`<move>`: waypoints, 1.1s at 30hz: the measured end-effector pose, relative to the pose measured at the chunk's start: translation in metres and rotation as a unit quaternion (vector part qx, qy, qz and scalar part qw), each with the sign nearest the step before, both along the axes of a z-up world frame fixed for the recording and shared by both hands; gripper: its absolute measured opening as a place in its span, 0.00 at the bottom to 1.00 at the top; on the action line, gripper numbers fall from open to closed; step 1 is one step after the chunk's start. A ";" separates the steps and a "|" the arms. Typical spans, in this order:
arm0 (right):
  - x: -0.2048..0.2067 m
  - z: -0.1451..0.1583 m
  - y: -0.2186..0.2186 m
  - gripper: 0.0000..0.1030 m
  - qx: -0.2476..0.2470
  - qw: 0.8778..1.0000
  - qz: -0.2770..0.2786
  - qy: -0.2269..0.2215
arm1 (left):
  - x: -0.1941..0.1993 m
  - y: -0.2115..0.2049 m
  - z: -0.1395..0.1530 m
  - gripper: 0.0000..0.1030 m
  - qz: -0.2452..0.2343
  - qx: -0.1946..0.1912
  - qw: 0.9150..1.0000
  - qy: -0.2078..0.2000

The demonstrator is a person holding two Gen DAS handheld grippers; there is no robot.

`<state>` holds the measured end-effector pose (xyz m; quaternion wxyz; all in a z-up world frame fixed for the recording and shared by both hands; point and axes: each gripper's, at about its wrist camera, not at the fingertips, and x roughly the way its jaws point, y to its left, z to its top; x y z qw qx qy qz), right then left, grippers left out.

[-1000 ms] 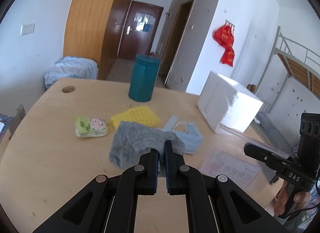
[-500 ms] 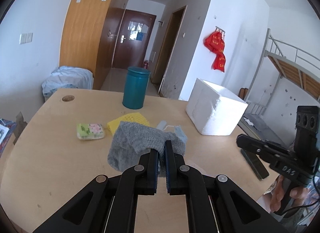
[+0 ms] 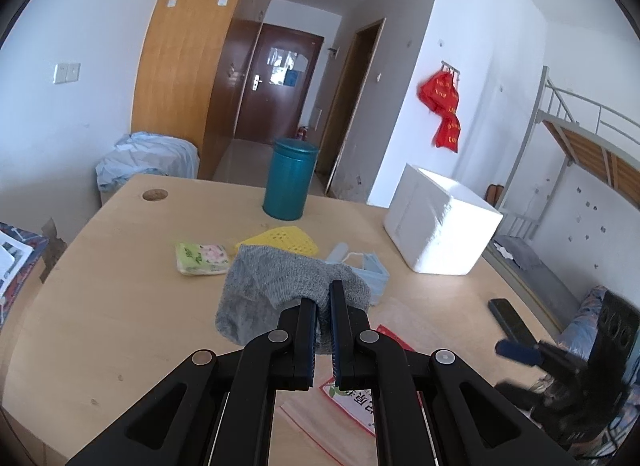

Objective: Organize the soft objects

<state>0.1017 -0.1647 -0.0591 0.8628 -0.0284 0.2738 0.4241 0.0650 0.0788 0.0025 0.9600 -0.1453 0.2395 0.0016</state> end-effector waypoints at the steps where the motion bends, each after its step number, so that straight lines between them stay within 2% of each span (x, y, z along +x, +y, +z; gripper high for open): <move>1: 0.002 -0.005 0.001 0.77 -0.002 1.000 -0.003 0.009 | -0.001 0.000 0.001 0.06 0.001 -0.001 1.000 -0.001; 5: 0.014 -0.026 0.006 0.77 0.004 0.999 -0.010 0.050 | -0.005 -0.001 -0.001 0.06 0.000 0.000 1.000 -0.003; 8: 0.019 -0.033 0.012 0.76 0.005 0.998 -0.019 0.052 | -0.005 -0.003 -0.002 0.06 -0.002 0.002 1.000 0.002; 9: 0.018 -0.032 0.012 0.73 0.011 0.999 -0.022 0.049 | -0.005 -0.002 -0.003 0.06 -0.003 0.002 1.000 0.002; 10: 0.018 -0.032 0.013 0.58 0.012 0.999 -0.023 0.047 | -0.006 -0.003 -0.003 0.06 -0.003 0.002 1.000 0.002; 11: 0.017 -0.033 0.017 0.36 0.007 0.999 -0.017 0.050 | -0.005 -0.003 -0.003 0.06 -0.004 0.003 1.000 0.002; 13: 0.018 -0.036 0.025 0.03 -0.006 0.998 -0.005 0.059 | -0.004 -0.004 -0.004 0.06 -0.004 0.004 1.000 0.005; 15: 0.018 -0.039 0.029 0.03 -0.007 0.998 0.004 0.069 | -0.004 -0.004 -0.003 0.06 -0.004 0.003 1.000 0.005; 22: 0.009 -0.011 0.016 0.02 0.008 1.000 -0.016 0.016 | -0.002 -0.005 -0.003 0.06 -0.004 0.002 1.000 0.007; 33: 0.013 0.026 -0.010 0.02 0.027 0.997 -0.061 -0.032 | 0.004 -0.021 0.006 0.06 -0.025 0.009 1.000 0.001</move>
